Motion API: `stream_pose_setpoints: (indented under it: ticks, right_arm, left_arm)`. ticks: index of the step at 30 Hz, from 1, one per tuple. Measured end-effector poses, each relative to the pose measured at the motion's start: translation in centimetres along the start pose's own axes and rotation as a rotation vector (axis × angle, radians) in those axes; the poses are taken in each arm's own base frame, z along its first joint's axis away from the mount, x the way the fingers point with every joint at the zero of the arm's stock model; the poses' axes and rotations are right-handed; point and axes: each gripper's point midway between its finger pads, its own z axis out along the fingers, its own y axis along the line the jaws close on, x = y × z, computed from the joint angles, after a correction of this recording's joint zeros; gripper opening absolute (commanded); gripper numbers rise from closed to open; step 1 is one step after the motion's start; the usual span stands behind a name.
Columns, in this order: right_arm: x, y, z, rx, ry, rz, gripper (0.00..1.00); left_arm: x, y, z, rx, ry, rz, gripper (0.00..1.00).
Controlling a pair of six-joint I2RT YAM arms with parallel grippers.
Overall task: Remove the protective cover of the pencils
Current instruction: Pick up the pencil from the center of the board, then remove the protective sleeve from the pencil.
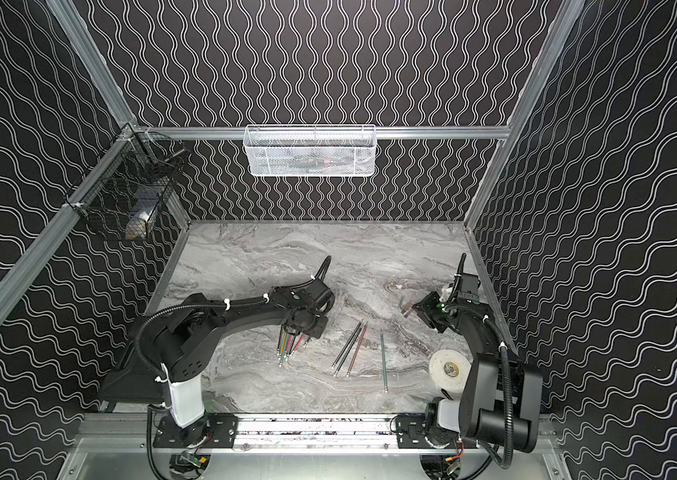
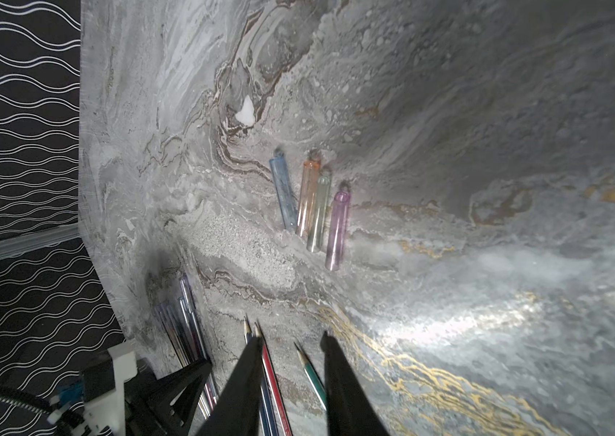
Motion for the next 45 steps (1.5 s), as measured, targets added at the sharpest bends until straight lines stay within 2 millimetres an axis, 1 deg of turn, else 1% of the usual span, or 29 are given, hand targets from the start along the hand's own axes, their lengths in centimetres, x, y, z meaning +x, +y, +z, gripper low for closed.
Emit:
stream_pose_setpoints:
  ticks: [2,3,6,8,10,12,17,18,20,23,26,29,33,35,39,42,43,45]
  right_arm:
    - [0.3,0.6,0.2,-0.025,0.013,-0.012,0.29]
    - [0.6,1.0,0.4,-0.045,0.023,-0.023,0.29]
    - [2.1,3.3,1.1,-0.116,0.069,-0.067,0.3]
    - [3.4,5.3,1.6,-0.168,0.102,-0.123,0.32]
    - [4.9,7.3,2.1,-0.222,0.145,-0.167,0.33]
    - [6.3,9.6,2.6,-0.292,0.188,-0.197,0.37]
    - [8.6,14.6,3.3,-0.417,0.272,-0.267,0.39]
    - [9.1,15.5,3.6,-0.435,0.288,-0.281,0.39]
    - [9.7,16.6,4.2,-0.461,0.319,-0.288,0.39]
    - [10.2,17.0,5.6,-0.458,0.356,-0.269,0.39]
    - [11.2,17.9,6.6,-0.465,0.391,-0.283,0.39]
    - [12.0,18.5,7.2,-0.472,0.416,-0.293,0.39]
    - [12.5,19.0,7.7,-0.473,0.426,-0.3,0.38]
    - [12.7,19.1,8.0,-0.472,0.432,-0.297,0.33]
    - [12.7,19.0,8.4,-0.465,0.438,-0.283,0.13]
    - [12.6,19.2,8.3,-0.467,0.434,-0.282,0.02]
    - [12.6,19.3,8.3,-0.468,0.434,-0.283,0.0]
    - [12.6,19.3,8.3,-0.467,0.434,-0.28,0.0]
  left_arm:
    - [-0.6,-0.3,-1.3,0.013,-0.019,-0.001,0.01]
    - [-1.3,-0.5,-2.2,0.025,-0.043,-0.002,0.01]
    - [-2.7,-1.3,-4.6,0.064,-0.096,-0.005,0.01]
    - [-3.2,-1.6,-5.6,0.075,-0.113,-0.003,0.01]
    - [-3.2,-1.8,-6.2,0.081,-0.119,-0.001,0.01]
    - [-3.1,-2.2,-7.0,0.097,-0.123,0.006,0.01]
    - [-2.9,-2.8,-8.0,0.111,-0.128,0.014,0.01]
    - [-2.9,-2.7,-8.1,0.111,-0.129,0.014,0.01]
    - [-2.9,-2.8,-8.4,0.113,-0.133,0.015,0.01]
    - [-2.9,-2.9,-8.7,0.117,-0.139,0.016,0.01]
    - [-3.0,-2.9,-8.8,0.119,-0.142,0.014,0.01]
    - [-2.8,-3.0,-8.9,0.12,-0.142,0.017,0.01]
    - [-2.7,-3.2,-8.9,0.125,-0.139,0.02,0.01]
    - [-2.7,-3.2,-8.9,0.125,-0.139,0.02,0.01]
    - [-2.6,-3.3,-8.9,0.127,-0.135,0.021,0.01]
    - [-2.6,-3.3,-8.9,0.128,-0.135,0.013,0.01]
    - [-2.6,-3.3,-8.9,0.128,-0.135,0.008,0.01]
    - [-2.6,-3.3,-8.9,0.128,-0.134,0.008,0.03]
